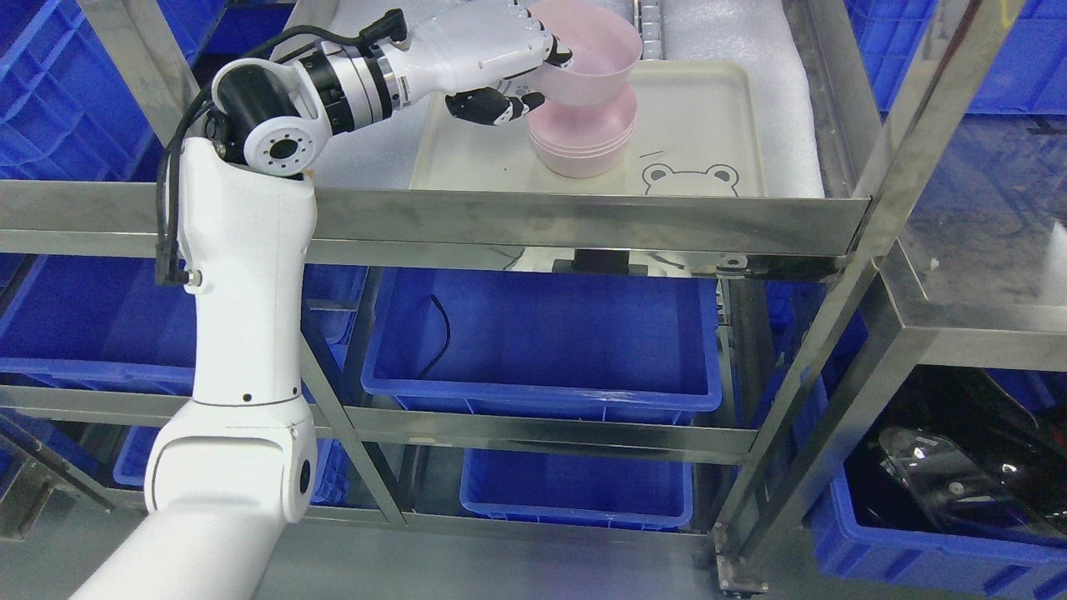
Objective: Stack pink IKEA bowl on shelf middle layer
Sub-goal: 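Lower the pink bowl with the left hand onto the stacked pink bowls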
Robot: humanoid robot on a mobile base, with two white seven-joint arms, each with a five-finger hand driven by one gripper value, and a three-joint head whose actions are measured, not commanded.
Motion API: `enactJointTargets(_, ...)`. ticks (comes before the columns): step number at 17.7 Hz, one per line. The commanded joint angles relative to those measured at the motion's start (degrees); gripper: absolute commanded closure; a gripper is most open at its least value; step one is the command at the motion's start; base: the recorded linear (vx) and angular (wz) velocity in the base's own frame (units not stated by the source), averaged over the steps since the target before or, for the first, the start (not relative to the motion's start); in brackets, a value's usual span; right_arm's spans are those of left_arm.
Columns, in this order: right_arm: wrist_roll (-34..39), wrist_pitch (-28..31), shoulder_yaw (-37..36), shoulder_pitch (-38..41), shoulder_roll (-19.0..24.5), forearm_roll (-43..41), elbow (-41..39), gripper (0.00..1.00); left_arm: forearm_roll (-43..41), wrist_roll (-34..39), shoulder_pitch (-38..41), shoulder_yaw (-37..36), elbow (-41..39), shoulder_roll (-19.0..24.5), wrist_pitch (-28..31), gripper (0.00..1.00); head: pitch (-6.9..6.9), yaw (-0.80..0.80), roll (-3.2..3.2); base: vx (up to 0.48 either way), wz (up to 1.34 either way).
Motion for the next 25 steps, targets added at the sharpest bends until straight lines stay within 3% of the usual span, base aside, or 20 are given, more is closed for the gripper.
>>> enactJointTargets(1,-0.28,0.02,0.00,1.32,-1.00,0.00,-1.00,0.00,-3.12,-0.20,-0.99,-4.89,5.28,-1.46,0.01,0.97,0.00,0.00,0.00,0.000,0.00)
enactJointTargets(7,-0.28,0.02,0.00,1.32,-1.00,0.00,-1.00,0.00,-3.30,-0.38,-0.37,-4.89,5.19,-0.93,0.01,0.96,0.00,0.00,0.00,0.000,0.00)
enactJointTargets(11,-0.28,0.02,0.00,1.32,-1.00,0.00,-1.00,0.00,-3.39,-0.29,-0.37,-4.71,5.19,-0.93,0.01,0.90,-0.01,0.00,0.00,0.000,0.00)
enactJointTargets(12,-0.28,0.02,0.00,1.32,-1.00,0.00,-1.00,0.00,-3.39,-0.29,-0.37,-4.63,5.19,-0.93,0.01,0.84,-0.01,0.00,0.00,0.000,0.00)
enactJointTargets(14,-0.28,0.02,0.00,1.32,-1.00,0.00,-1.00,0.00,-3.39,-0.29,-0.46,-4.19,5.19,-0.76,0.01,0.55,-0.01,0.00,0.00,0.000,0.00)
enactJointTargets(15,-0.28,0.02,0.00,1.32,-1.00,0.00,-1.00,0.00,-3.30,-0.29,-0.46,-4.10,5.19,-0.49,0.01,0.49,-0.01,0.00,0.00,0.000,0.00)
enactJointTargets(19,-0.28,0.02,0.00,1.32,-1.00,0.00,-1.00,0.00,-2.77,-0.20,0.59,-1.38,4.40,0.38,0.01,0.02,-0.02,0.00,0.00,0.000,0.00)
enactJointTargets(22,-0.28,0.02,0.00,1.32,-1.00,0.00,-1.00,0.00,-0.94,-0.55,0.59,0.91,4.22,0.48,0.01,0.00,-0.02,0.00,0.00,0.000,0.00)
enactJointTargets(25,-0.28,0.02,0.00,1.32,-1.00,0.00,-1.00,0.00,6.43,-0.99,0.42,0.74,4.83,0.48,0.01,0.00,-0.02,0.00,0.00,0.000,0.00)
